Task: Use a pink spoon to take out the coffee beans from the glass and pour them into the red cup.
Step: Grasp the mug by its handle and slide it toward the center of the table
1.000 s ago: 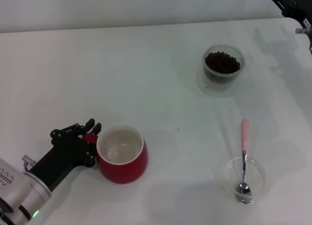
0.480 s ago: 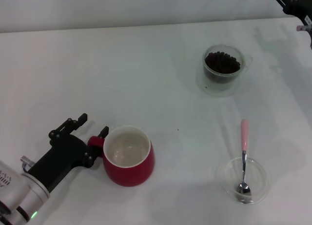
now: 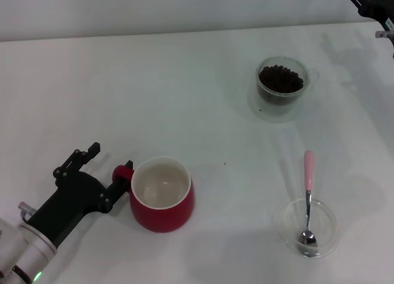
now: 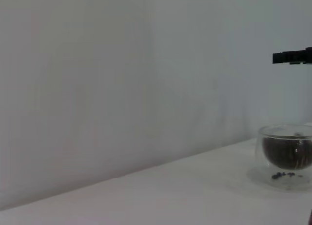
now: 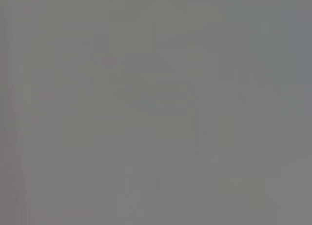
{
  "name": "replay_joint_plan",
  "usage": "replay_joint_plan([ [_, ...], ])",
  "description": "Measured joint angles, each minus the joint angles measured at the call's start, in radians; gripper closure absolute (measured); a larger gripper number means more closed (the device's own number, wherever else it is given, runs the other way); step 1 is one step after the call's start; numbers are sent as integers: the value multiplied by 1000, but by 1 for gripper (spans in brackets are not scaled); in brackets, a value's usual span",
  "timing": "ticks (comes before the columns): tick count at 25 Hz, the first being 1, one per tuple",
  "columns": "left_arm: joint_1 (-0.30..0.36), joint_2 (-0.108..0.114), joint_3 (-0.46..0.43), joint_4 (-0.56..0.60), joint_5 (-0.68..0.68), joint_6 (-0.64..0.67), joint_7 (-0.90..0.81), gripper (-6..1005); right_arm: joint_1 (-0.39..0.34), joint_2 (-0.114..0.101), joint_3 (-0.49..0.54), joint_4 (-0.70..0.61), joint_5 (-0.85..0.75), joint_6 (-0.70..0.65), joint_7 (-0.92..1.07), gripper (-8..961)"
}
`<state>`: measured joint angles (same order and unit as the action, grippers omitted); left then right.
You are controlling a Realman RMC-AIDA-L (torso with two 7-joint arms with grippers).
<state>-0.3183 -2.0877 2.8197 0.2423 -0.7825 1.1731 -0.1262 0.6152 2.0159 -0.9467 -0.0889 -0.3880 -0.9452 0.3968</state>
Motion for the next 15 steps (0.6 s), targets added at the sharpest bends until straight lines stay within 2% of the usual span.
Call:
replay_joint_plan([
  [15,29,0,7,0,-1,-1,5,275,0,0,-1,-2,0,-5,2,111],
])
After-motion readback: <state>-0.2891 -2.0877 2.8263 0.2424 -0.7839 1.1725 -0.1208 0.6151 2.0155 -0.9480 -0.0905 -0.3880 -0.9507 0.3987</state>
